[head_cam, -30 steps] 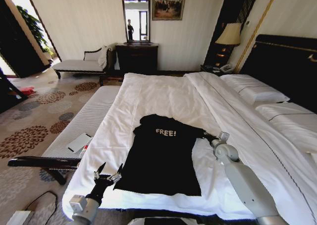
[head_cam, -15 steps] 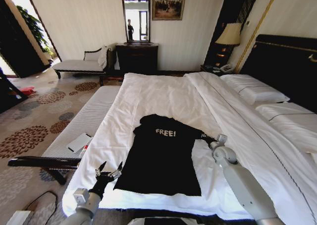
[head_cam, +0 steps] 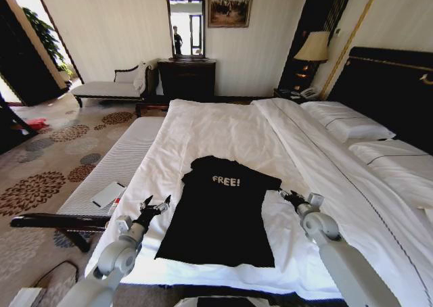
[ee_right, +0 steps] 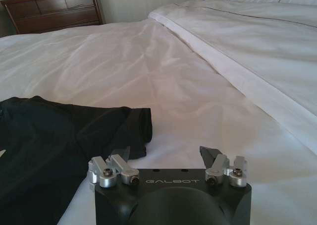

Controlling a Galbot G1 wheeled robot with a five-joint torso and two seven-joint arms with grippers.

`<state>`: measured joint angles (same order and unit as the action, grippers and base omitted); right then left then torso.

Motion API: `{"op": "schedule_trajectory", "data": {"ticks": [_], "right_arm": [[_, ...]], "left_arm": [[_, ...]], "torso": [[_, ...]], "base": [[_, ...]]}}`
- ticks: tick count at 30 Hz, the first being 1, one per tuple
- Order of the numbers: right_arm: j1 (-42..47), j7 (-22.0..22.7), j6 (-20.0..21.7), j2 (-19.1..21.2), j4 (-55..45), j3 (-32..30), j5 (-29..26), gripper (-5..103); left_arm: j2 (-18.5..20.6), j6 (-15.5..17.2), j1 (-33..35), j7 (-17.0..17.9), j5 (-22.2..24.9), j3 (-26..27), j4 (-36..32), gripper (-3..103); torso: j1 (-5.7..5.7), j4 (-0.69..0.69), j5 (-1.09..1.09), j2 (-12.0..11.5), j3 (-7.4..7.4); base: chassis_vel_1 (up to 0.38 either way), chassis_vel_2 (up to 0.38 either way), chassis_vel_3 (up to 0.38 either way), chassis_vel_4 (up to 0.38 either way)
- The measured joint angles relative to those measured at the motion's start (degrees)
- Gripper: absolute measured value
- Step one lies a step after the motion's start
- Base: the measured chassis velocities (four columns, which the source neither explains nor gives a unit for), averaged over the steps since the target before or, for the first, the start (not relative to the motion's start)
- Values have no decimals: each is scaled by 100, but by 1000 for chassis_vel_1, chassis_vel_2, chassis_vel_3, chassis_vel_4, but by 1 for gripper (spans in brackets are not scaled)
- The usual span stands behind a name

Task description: Fold the clothes on the bed.

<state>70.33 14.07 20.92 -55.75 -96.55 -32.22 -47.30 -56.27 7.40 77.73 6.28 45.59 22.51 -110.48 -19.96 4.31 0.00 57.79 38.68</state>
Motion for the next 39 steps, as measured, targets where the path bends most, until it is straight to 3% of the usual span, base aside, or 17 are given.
{"op": "schedule_trajectory", "data": {"ticks": [2, 3, 5, 11, 12, 14, 16, 19, 23, 31, 39], "right_arm": [[40, 13, -7, 0, -33, -13, -13, 84], [52, 24, -9, 0, -62, -4, -21, 88], [-16, 29, -9, -1, -68, 89, -41, 97], [-100, 30, -4, -6, -68, 191, -75, 100], [-108, 30, -3, -5, -66, 203, -86, 100], [-108, 30, -2, 5, -65, 206, -100, 100], [-101, 30, 0, 28, -70, 206, -122, 100], [-73, 29, 3, 63, -90, 205, -151, 100], [-60, 28, 6, 146, -95, 204, -209, 100], [-96, 28, 14, 234, -106, 204, -298, 100], [-48, 23, 28, 253, -126, 199, -310, 100]], "left_arm": [[-2, 3, -139, -42, 59, -36, 113, 91], [-20, 9, -288, -90, 132, -65, 250, 83], [-64, 14, -401, -150, 236, -72, 404, 78], [-146, 49, -608, -250, 448, -139, 633, 61], [-179, 61, -721, -285, 509, -207, 745, 50], [-222, 64, -850, -328, 548, -286, 880, 50], [-284, 66, -1027, -373, 594, -373, 1050, 39], [-369, 79, -1210, -428, 624, -454, 1212, 34], [-533, 108, -1442, -480, 612, -657, 1503, 19], [-695, 106, -1667, -520, 544, -908, 1820, 15], [-807, 79, -1929, -529, 552, -958, 2082, 22]], "torso": [[-1, 1, -1, 0, 0], [0, 2, 0, 0, 0], [0, 1, 0, 0, 0], [0, -3, 0, 0, 0], [0, -2, 0, 0, 0], [0, 0, 0, 0, 0], [0, 0, 0, 0, 0], [-1, 0, 1, 0, 0], [0, 1, 0, 0, 0], [-1, 0, 0, 0, 0], [0, 0, 0, 0, 0]], "base": [[0, 0, 0, 0], [0, 0, 0, 0], [0, 0, 0, 0], [0, 0, 0, 0], [0, 0, 0, 0], [0, 0, 0, 0], [0, 0, 0, 0], [0, 0, 0, 0], [0, 0, 0, 0], [0, 0, 0, 0], [0, 0, 0, 0]]}}
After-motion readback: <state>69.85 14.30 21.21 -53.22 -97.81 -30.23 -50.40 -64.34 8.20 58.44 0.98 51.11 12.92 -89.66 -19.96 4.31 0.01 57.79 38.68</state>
